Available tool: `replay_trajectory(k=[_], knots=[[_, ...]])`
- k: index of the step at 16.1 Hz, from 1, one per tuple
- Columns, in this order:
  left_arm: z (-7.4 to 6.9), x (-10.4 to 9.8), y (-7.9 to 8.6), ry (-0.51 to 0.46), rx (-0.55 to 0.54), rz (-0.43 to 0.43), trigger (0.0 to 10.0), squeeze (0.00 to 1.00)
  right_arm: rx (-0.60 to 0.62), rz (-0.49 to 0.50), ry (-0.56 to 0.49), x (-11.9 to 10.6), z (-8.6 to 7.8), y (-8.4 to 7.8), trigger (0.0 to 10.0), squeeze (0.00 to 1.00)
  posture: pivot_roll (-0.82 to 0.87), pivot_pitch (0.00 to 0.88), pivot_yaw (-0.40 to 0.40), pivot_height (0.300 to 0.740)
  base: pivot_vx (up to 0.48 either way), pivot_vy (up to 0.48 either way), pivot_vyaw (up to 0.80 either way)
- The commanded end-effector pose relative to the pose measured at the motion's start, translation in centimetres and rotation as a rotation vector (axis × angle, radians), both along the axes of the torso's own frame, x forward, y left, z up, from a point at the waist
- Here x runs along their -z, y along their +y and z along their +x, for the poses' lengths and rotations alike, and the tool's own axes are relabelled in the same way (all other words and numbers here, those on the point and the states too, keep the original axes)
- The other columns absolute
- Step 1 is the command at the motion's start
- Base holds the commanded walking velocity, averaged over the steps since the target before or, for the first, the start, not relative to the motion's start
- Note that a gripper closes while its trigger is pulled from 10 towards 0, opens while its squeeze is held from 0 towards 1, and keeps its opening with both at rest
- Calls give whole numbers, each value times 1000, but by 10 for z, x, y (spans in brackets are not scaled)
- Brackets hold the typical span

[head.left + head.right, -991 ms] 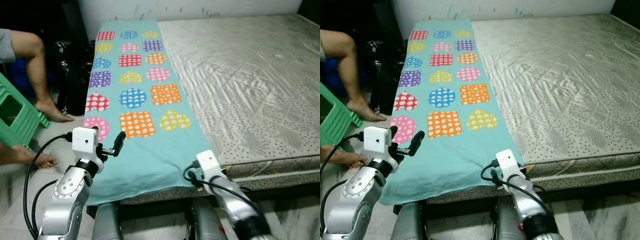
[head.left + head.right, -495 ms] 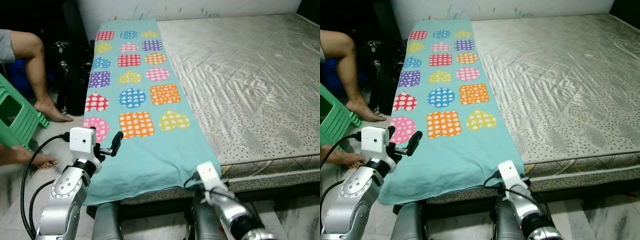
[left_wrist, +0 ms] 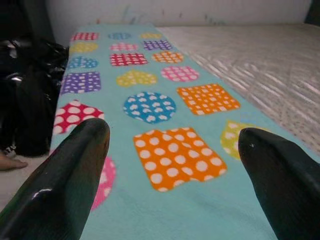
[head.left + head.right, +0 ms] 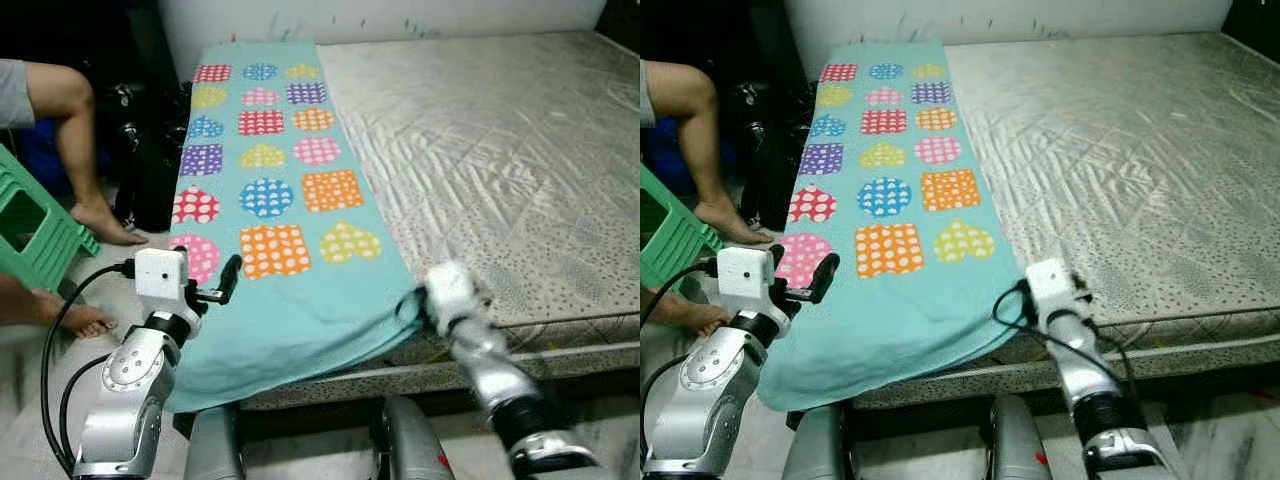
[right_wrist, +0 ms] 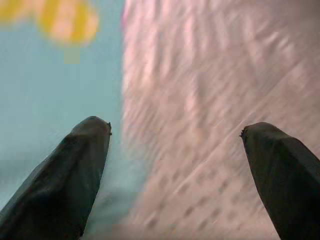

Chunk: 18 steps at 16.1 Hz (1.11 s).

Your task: Clean up the room

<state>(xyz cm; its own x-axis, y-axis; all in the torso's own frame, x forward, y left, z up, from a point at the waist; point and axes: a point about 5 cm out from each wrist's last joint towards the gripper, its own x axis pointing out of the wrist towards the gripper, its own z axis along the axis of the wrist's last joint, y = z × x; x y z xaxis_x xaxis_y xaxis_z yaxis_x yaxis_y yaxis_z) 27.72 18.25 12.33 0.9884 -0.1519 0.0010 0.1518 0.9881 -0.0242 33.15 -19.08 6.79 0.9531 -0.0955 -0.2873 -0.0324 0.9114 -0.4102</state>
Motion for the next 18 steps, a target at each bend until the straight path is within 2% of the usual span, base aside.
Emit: replay_trajectory(k=[1,3,5,18], knots=[[1,2,7,2,-50,17,10000,0,-4,34,-59,-10,-2,-1,10000,0,-56,0,5,570,0,0,0],[4,6,5,7,-48,12,10000,0,-5,33,-126,-24,-7,-5,10000,0,-72,0,14,570,0,0,0],[12,1,2,-13,-38,5,10000,0,5,49,-144,-27,-11,-6,10000,0,-76,0,20,570,0,0,0],[12,1,2,-13,-38,5,10000,0,5,49,-144,-27,-11,-6,10000,0,-76,0,20,570,0,0,0]])
